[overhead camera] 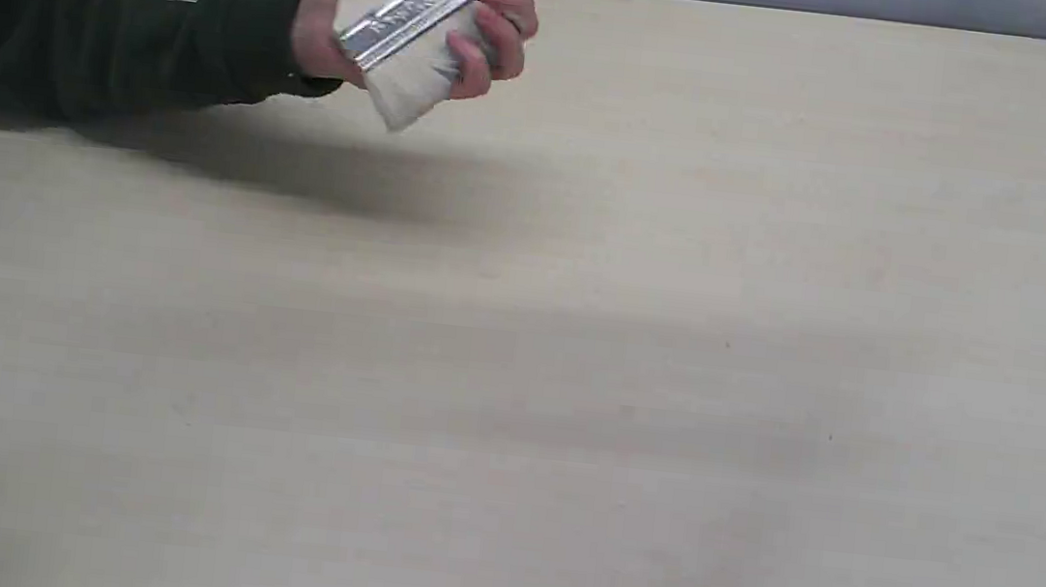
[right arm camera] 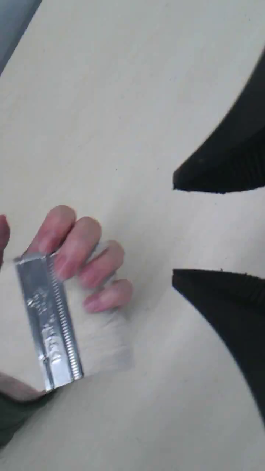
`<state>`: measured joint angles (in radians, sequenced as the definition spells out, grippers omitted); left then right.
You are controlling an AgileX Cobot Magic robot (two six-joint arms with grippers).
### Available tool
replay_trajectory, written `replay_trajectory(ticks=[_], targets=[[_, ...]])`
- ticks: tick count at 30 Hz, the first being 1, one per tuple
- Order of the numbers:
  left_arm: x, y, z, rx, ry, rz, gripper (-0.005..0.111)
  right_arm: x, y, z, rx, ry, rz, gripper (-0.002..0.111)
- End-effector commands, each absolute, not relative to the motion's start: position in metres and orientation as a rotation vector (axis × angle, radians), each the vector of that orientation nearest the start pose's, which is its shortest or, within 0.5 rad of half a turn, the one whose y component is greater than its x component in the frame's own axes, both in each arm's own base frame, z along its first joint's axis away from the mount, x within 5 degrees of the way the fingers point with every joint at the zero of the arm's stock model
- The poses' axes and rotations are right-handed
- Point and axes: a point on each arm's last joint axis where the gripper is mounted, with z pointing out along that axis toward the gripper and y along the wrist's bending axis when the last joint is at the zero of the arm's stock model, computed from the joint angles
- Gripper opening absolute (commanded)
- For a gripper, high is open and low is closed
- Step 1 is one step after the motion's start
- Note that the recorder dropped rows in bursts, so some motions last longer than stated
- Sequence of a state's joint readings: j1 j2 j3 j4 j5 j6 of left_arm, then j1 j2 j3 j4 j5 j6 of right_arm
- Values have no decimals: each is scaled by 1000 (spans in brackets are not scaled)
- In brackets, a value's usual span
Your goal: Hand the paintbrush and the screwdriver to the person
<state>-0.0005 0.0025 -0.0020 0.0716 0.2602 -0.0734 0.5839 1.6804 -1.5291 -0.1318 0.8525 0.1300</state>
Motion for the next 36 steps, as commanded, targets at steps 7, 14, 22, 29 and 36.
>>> replay_trajectory(ticks=[7,14,22,29,36], targets=[[55,1,191,-15,1733,1,0,231,149,336,-519,2274,320,19],[55,1,191,-15,1733,1,0,168,112,314,-442,2125,447,4],[55,1,191,-15,1733,1,0,122,82,282,-396,1970,508,4],[55,1,191,-14,1730,3,0,97,64,262,-365,1830,547,4],[55,1,191,-14,1732,3,0,77,51,248,-351,1669,567,4]])
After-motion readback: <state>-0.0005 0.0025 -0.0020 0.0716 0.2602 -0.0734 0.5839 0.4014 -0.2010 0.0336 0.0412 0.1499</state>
